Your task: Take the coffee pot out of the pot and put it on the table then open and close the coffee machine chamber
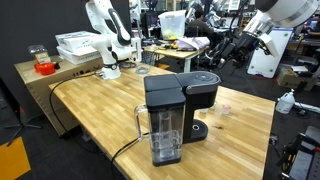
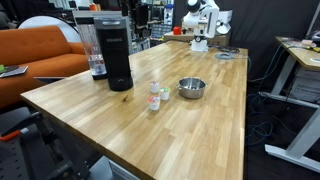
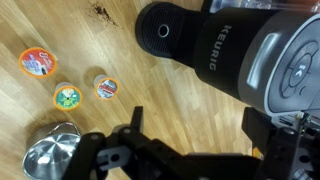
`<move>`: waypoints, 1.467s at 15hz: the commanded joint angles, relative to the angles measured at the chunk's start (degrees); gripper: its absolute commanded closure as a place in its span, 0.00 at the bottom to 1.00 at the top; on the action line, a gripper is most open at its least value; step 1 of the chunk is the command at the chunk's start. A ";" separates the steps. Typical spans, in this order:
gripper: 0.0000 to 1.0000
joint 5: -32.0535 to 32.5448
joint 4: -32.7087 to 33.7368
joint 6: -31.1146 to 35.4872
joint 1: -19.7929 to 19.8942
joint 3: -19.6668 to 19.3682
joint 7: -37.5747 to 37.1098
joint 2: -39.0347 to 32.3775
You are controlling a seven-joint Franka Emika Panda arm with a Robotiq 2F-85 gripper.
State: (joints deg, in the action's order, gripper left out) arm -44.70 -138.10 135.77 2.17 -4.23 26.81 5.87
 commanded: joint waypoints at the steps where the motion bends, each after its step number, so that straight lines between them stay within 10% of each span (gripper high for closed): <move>1: 0.00 -6.16 -3.35 2.31 -0.14 -0.78 0.48 2.64; 16: 0.00 -13.92 -10.92 4.15 -0.59 -0.38 3.57 6.61; 18: 0.27 -14.53 -10.10 4.49 -1.04 -0.45 4.79 5.43; 22: 0.47 -15.74 -8.27 3.49 -1.59 -0.60 7.35 3.39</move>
State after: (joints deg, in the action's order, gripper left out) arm -58.89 -148.18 139.40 0.96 -4.69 31.65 11.12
